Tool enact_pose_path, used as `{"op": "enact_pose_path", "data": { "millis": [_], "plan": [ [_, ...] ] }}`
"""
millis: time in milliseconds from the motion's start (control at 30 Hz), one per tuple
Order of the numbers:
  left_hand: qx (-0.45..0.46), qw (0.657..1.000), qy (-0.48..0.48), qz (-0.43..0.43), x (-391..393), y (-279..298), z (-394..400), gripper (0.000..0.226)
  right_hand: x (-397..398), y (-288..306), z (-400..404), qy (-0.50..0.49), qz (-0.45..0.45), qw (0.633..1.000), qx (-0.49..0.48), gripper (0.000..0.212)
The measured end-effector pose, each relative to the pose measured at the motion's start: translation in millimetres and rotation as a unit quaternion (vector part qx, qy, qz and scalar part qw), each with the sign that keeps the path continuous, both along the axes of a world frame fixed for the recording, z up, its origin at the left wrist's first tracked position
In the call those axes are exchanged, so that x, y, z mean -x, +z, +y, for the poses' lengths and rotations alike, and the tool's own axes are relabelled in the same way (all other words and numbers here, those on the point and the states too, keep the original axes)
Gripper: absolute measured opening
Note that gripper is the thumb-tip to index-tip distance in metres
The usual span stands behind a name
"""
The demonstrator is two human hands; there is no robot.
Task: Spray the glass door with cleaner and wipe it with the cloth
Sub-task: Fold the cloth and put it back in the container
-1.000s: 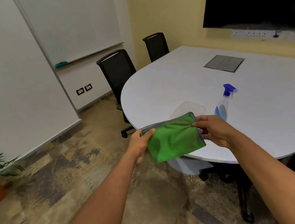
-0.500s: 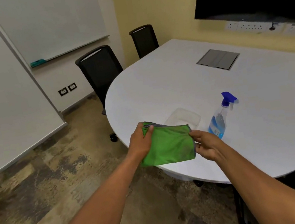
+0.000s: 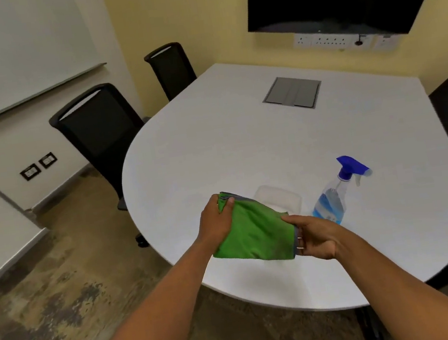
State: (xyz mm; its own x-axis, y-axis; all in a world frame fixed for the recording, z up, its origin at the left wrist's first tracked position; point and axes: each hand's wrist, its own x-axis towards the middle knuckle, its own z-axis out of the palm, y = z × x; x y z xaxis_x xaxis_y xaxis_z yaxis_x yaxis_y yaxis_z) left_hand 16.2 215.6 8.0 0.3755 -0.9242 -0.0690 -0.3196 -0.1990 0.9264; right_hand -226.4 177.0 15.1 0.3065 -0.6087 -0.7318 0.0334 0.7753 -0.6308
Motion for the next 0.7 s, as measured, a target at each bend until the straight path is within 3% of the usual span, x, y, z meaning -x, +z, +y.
{"op": "enact_pose_path", "data": {
  "millis": [133,233,467,533,700],
  "plan": [
    [-0.003,1.000,-0.027,0.011,-4.1,-3.7,-28.2,0.029,-7.4,6.2,-17.4,-0.100,-0.012,0.991,0.088,0.021],
    [-0.010,0.999,-0.047,-0.010,5.0,-6.7,-47.3,0.028,-10.0,14.3,-34.5,-0.121,0.010,0.986,0.118,0.007],
    [-0.037,0.996,-0.060,-0.063,32.9,1.3,-94.9,0.029,-34.6,26.0,-76.1,-0.080,0.017,0.983,0.162,0.010],
    [-0.045,0.996,-0.075,-0.033,41.1,6.6,-104.5,0.033,-42.1,28.1,-85.1,-0.057,0.001,0.983,0.174,0.007],
    [-0.099,0.975,-0.170,0.107,49.9,21.6,-123.3,0.059,-50.1,26.7,-104.9,-0.042,-0.064,0.985,0.157,0.025]
  ]
}}
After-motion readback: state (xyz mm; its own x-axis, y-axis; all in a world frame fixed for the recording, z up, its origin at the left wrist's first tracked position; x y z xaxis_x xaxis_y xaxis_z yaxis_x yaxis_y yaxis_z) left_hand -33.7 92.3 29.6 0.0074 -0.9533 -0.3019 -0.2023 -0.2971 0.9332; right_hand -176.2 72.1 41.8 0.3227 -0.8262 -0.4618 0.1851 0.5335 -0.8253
